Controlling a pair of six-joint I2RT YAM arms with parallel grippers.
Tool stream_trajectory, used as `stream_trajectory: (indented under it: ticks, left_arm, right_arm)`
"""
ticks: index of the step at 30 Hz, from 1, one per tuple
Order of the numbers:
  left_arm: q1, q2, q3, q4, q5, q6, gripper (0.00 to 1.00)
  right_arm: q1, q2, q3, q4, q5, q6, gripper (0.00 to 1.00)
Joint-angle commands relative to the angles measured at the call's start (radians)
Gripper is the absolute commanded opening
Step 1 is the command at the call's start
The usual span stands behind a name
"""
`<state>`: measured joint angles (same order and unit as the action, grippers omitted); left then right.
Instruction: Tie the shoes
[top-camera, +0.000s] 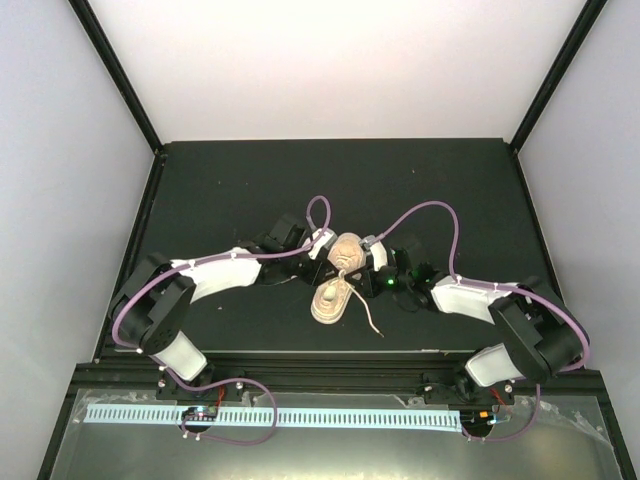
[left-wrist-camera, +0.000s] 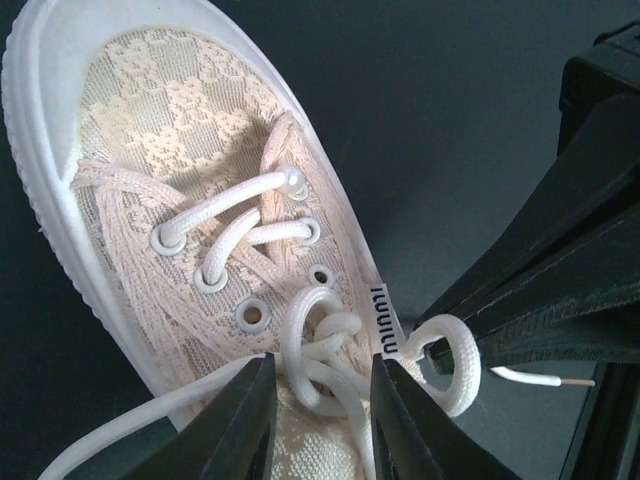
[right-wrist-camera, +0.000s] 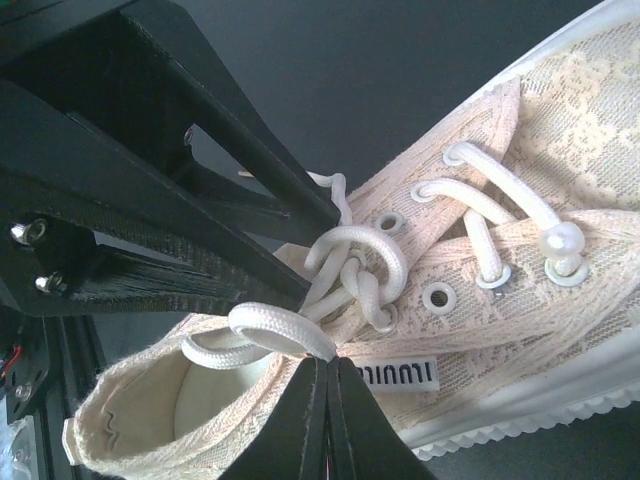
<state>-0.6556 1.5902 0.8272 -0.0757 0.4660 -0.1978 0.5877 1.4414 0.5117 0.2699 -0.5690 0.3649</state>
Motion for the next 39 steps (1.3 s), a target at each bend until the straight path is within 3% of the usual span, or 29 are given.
stream_trajectory:
  ticks: [1, 7, 20, 39]
  left_arm:
    - [0.003, 0.030, 0.043, -0.004, 0.028, 0.009, 0.23]
    - [0.002, 0.023, 0.045, 0.003, 0.031, 0.007, 0.02]
    - [0.003, -0.046, 0.010, 0.049, 0.003, 0.010, 0.02]
    - [0.003, -0.088, -0.037, 0.096, -0.031, 0.017, 0.01]
  right_arm:
    - [0.003, 0.008, -0.005, 0.031, -0.008, 0.002, 0.02]
    - [0.003, -0.011, -0.003, 0.011, 0.016, 0.008, 0.02]
    - [0.004, -0.038, 0.056, -0.035, 0.057, 0.001, 0.02]
    - [0.054, 0.123, 0.113, -0.007, 0.061, 0.028, 0.02]
